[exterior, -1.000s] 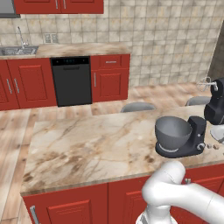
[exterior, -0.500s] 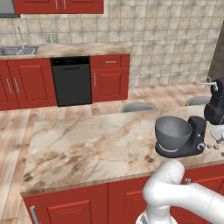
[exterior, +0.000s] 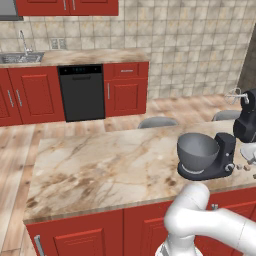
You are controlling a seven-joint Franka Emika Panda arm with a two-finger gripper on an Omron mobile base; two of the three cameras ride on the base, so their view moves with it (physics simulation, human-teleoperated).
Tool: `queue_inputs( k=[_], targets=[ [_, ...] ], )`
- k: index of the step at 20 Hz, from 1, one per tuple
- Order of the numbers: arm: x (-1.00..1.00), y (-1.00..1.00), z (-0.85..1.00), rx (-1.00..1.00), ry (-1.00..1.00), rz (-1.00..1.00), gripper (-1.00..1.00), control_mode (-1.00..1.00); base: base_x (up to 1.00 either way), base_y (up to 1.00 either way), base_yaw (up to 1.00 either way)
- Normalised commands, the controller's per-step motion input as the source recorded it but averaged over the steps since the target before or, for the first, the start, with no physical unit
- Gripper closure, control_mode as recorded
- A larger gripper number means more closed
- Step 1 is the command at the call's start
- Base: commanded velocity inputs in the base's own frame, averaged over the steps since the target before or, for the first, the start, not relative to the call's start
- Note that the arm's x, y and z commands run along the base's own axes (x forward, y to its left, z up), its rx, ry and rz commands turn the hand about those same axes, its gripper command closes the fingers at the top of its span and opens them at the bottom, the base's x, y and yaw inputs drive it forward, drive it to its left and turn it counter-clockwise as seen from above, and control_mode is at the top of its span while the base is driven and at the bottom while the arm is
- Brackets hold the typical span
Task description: Add butter and sugar cubes to the stand mixer bowl and then turn on the stand mixer to begin making frosting.
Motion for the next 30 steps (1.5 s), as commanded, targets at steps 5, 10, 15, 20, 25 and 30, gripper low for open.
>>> queue_inputs(
  k=[5,10,15,20,25,30],
  targets=[
    [0.17,-0.07,-0.10,0.00,0.00,0.00,-1.00,-1.00,0.00,0.00,0.00],
    [0.22,-0.03,-0.09,0.01,0.01,0.00,-1.00,-1.00,0.00,0.00,0.00],
    [0.22,0.00,-0.10,0.01,0.01,0.00,-1.00,-1.00,0.00,0.00,0.00],
    [0.15,-0.08,-0.11,0.02,0.00,0.00,-1.00,-1.00,0.00,0.00,0.00],
    [0.08,-0.14,-0.13,0.01,0.00,0.01,-1.00,-1.00,0.00,0.00,0.00],
    [0.04,-0.16,-0.14,0.00,0.00,0.01,-1.00,-1.00,0.00,0.00,0.00]
  ],
)
